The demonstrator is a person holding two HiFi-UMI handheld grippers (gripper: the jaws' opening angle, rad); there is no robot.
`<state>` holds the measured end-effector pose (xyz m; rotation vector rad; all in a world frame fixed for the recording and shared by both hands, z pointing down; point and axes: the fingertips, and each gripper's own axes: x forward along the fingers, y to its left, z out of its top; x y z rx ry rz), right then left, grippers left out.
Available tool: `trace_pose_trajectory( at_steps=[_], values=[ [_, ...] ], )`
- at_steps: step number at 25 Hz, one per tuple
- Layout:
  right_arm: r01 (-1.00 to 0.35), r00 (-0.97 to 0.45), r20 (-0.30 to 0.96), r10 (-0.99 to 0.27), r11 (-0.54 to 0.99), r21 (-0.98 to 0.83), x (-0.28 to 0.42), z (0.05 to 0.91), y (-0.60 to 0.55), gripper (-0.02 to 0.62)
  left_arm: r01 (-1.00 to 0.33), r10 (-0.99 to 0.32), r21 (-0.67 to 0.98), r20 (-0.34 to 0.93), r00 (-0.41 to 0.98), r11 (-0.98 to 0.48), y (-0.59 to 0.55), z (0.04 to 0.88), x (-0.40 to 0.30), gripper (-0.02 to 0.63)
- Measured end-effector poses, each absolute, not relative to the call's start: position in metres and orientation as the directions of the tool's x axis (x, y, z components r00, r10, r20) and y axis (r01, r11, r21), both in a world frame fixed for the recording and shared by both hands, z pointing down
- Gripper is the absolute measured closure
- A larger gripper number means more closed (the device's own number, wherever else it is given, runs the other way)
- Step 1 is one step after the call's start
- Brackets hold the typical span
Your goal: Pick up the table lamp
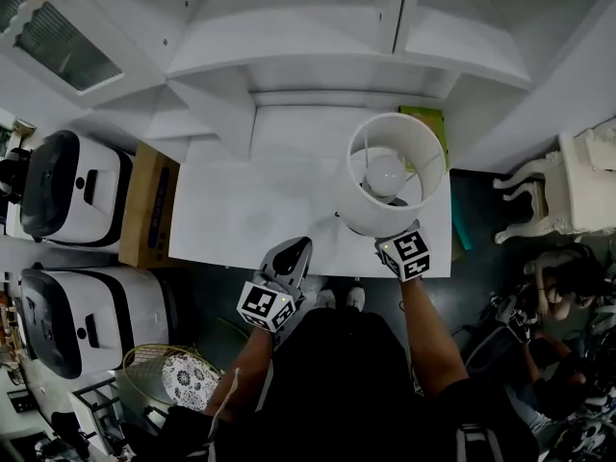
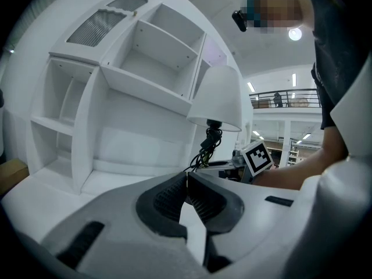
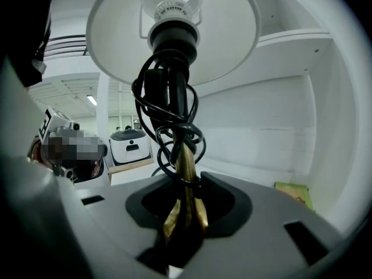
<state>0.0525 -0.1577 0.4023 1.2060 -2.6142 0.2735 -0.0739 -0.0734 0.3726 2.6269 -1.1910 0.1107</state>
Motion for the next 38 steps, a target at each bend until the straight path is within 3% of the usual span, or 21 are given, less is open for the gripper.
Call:
trace_pose_trajectory(
  at_steps=[38],
  values=[
    [-0.784, -0.606, 0.273, -0.747, 0.619, -0.048, 0.064, 0.355, -0.091, 0.468, -0.738, -0.726, 0.165, 0.136, 0.674, -0.654, -0.054, 0.35, -0.088, 0.586]
  ],
)
